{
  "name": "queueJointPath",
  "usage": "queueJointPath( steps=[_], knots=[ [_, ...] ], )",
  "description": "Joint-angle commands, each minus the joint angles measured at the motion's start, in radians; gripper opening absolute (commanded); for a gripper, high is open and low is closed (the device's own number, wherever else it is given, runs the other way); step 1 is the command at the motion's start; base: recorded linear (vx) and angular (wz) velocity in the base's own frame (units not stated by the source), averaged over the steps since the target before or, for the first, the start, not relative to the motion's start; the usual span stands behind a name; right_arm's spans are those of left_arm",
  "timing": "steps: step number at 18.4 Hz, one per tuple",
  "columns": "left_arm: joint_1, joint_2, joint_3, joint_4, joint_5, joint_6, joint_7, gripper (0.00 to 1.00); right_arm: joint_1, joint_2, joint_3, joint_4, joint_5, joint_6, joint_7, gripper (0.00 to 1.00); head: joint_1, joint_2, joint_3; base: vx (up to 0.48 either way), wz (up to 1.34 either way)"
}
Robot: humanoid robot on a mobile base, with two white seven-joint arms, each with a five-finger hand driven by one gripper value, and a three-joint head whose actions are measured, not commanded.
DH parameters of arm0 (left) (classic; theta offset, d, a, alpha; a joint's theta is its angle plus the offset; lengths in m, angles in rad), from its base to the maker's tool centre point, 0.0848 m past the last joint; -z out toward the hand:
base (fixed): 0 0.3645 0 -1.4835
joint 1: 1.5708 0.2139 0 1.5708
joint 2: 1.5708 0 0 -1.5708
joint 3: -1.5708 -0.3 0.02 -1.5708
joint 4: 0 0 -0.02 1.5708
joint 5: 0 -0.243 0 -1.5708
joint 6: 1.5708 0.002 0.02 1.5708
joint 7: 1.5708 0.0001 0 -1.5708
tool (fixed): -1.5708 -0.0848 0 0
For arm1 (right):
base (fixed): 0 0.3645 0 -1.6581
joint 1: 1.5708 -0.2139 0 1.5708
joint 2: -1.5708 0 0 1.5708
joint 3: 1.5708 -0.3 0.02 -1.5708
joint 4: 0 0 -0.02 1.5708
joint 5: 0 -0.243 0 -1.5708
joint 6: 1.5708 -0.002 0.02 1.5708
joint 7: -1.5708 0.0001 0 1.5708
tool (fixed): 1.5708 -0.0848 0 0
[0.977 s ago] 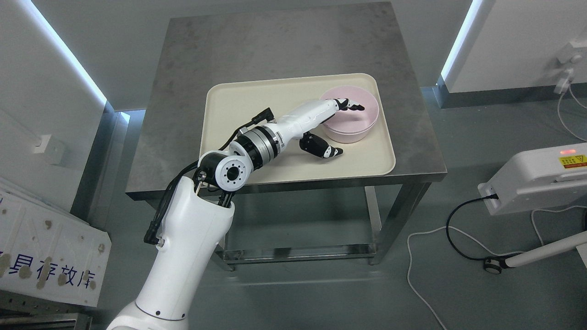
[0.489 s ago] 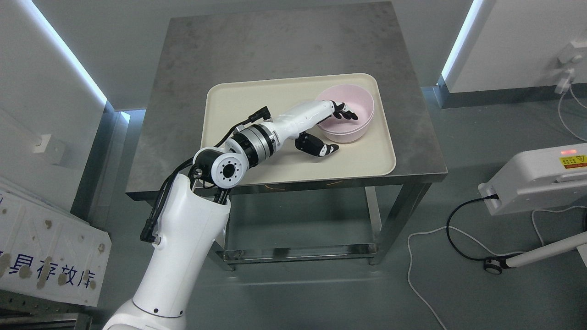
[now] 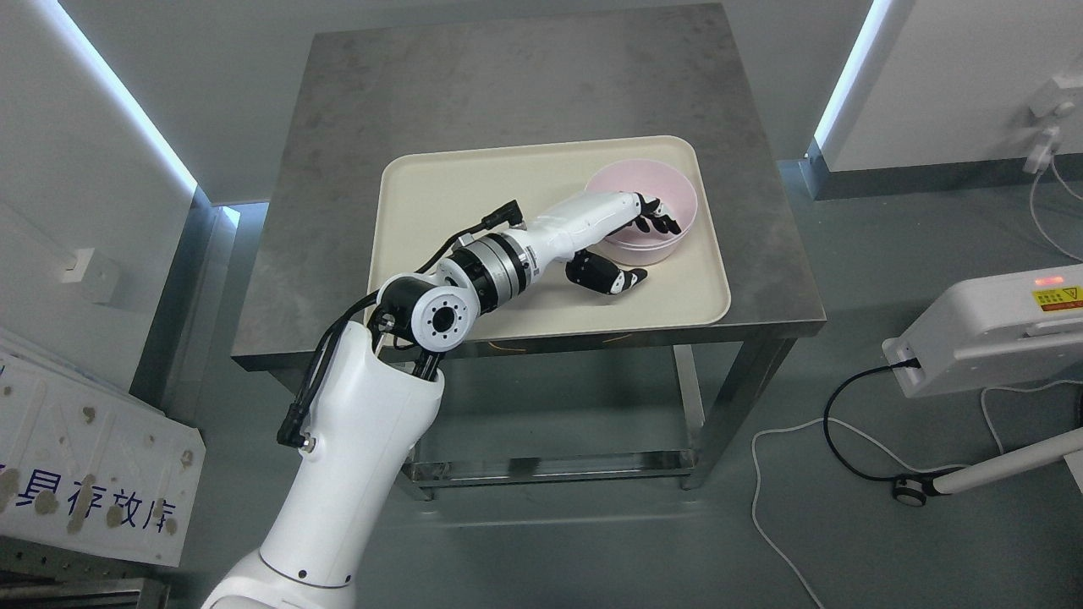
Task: Stack pink IKEA bowls on left shelf middle
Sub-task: 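Grasp the stacked pink bowls' rim with the left hand and lift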
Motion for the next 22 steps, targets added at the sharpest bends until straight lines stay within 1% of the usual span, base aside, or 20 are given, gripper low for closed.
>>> queueJointPath(
  steps=[1, 3, 5, 8, 10, 13, 15, 17, 20, 22],
  knots=[
    [-0.001, 0.0, -0.037, 0.007, -0.01, -0.024, 0.001, 0.31, 0.0, -0.017, -0.005, -0.017, -0.002, 0.001, 0.0, 1.0, 0.0, 0.0, 0.0, 0.0, 0.0],
    [-0.003, 0.0, -0.021, 0.029, -0.019, -0.089, 0.001, 0.19, 0.0, -0.017, -0.005, -0.017, -0.002, 0.001, 0.0, 1.0, 0.0, 0.0, 0.0, 0.0, 0.0],
    [-0.007, 0.0, -0.001, 0.052, -0.02, -0.144, 0.001, 0.1, 0.0, -0.017, -0.005, -0.017, -0.002, 0.001, 0.0, 1.0, 0.0, 0.0, 0.0, 0.0, 0.0],
    [-0.007, 0.0, 0.038, 0.078, -0.019, -0.196, 0.004, 0.02, 0.0, -0.017, -0.005, -0.017, -0.002, 0.001, 0.0, 1.0, 0.0, 0.0, 0.0, 0.0, 0.0],
    [-0.009, 0.0, 0.084, 0.078, -0.01, -0.21, 0.007, 0.0, 0.0, -0.017, -0.005, -0.017, -0.002, 0.001, 0.0, 1.0, 0.0, 0.0, 0.0, 0.0, 0.0],
    [-0.007, 0.0, 0.175, 0.064, -0.004, -0.27, 0.006, 0.0, 0.0, -0.017, -0.005, -0.017, -0.002, 0.001, 0.0, 1.0, 0.0, 0.0, 0.0, 0.0, 0.0],
    [0.0, 0.0, 0.251, 0.046, 0.038, -0.319, 0.0, 0.0, 0.0, -0.017, -0.005, -0.017, -0.002, 0.001, 0.0, 1.0, 0.0, 0.0, 0.0, 0.0, 0.0],
    [0.011, 0.0, 0.302, 0.023, 0.085, -0.342, -0.005, 0.0, 0.0, -0.017, -0.005, -0.017, -0.002, 0.001, 0.0, 1.0, 0.0, 0.0, 0.0, 0.0, 0.0],
    [0.051, 0.0, 0.374, -0.016, 0.139, -0.393, -0.007, 0.0, 0.0, -0.017, -0.005, -0.017, -0.002, 0.001, 0.0, 1.0, 0.0, 0.0, 0.0, 0.0, 0.0],
    [0.098, 0.0, 0.407, -0.045, 0.162, -0.448, -0.008, 0.0, 0.0, -0.017, -0.005, -0.017, -0.002, 0.001, 0.0, 1.0, 0.0, 0.0, 0.0, 0.0, 0.0]
  ],
)
